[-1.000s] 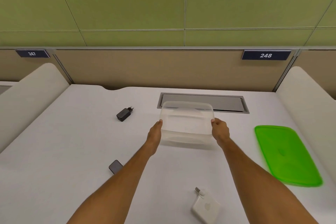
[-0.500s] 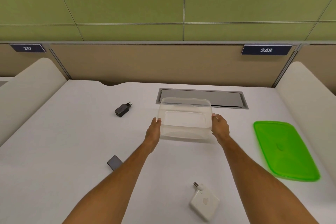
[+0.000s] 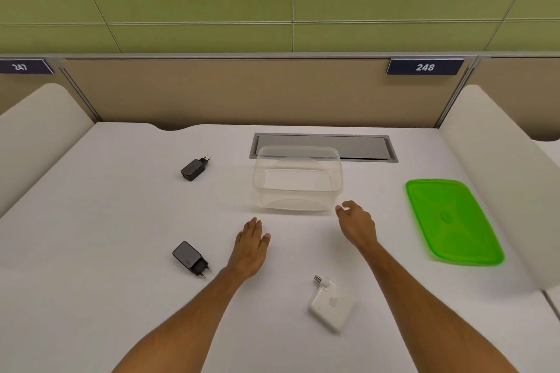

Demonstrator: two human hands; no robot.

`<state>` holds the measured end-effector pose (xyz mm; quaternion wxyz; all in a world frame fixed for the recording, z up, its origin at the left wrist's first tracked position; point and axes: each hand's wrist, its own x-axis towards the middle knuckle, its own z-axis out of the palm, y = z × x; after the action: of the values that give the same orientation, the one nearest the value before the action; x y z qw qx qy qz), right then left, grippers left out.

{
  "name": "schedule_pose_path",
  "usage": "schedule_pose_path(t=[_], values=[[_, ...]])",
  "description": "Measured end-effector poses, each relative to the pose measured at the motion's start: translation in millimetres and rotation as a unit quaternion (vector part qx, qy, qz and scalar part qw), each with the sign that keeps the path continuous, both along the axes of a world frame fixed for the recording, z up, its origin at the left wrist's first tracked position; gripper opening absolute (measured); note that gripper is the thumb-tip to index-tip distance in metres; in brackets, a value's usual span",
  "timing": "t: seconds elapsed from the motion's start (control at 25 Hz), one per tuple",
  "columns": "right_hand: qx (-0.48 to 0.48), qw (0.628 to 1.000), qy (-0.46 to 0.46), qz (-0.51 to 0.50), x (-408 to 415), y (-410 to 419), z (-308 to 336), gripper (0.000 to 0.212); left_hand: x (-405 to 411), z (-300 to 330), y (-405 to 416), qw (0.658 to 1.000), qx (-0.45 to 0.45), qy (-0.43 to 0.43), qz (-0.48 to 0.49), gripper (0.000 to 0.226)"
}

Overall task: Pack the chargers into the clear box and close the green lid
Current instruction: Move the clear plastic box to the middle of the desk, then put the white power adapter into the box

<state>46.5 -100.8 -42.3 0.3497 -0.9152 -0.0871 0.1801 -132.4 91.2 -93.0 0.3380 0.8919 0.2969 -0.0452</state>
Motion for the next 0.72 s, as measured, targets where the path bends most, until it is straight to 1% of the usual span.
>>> schedule_pose_path(t=[0.12, 0.24, 0.32, 0.6, 0.72], values=[[-0.054, 0.996, -0.007, 0.074, -22.4, -4.7, -1.0, 0.049, -12.4, -14.1, -5.1, 0.993, 0.098, 0.034, -0.059, 0.055], [-0.104, 0.982, -0.012, 0.156, -43.8, -6.7, 1.7, 0.057, -22.6, -22.6, -5.2, 0.982, 0.162, 0.037, -0.085, 0.057], [-0.133, 0.969, -0.001, 0.207, -57.6, -8.6, 5.9, 0.067, -27.7, -27.2, -6.0, 0.976, 0.194, 0.034, -0.097, 0.059], [-0.258, 0.914, 0.027, 0.312, -105.1, -21.3, 21.4, 0.107, -34.2, -34.8, -9.6, 0.964, 0.247, 0.011, -0.093, 0.06], [-0.311, 0.89, 0.026, 0.333, -119.5, -27.6, 18.9, 0.116, -35.3, -36.5, -8.8, 0.964, 0.251, 0.01, -0.092, 0.06]])
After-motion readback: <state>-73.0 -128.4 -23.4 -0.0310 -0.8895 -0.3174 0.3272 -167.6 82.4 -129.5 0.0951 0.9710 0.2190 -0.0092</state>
